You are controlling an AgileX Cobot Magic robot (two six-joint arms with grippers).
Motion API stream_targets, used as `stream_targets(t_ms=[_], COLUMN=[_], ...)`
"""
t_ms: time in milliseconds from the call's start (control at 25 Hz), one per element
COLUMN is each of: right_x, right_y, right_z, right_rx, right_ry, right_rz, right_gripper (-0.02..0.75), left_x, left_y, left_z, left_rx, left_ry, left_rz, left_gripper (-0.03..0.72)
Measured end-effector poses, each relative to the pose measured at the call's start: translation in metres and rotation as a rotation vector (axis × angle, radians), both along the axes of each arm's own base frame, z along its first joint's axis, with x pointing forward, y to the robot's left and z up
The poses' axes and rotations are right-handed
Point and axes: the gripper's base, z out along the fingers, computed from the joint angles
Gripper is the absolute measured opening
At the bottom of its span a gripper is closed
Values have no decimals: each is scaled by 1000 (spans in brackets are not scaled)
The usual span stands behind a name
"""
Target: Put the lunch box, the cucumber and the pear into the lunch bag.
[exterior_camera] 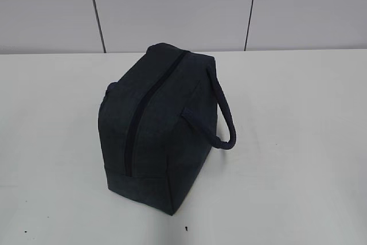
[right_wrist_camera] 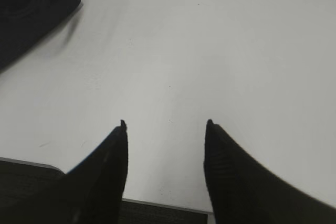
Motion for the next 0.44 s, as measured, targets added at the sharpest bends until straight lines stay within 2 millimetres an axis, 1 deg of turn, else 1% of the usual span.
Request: stream_targets(t_ms=[440], right_x=[0], right_y=[0], right_z=[0], right_rx=[0], right_ry=[-1], right_rz=[0], right_gripper=[375], left_x=[0], left_y=[0], left_z=[0], left_rx=[0], left_ry=[0], left_rz=[0], left_gripper=[242])
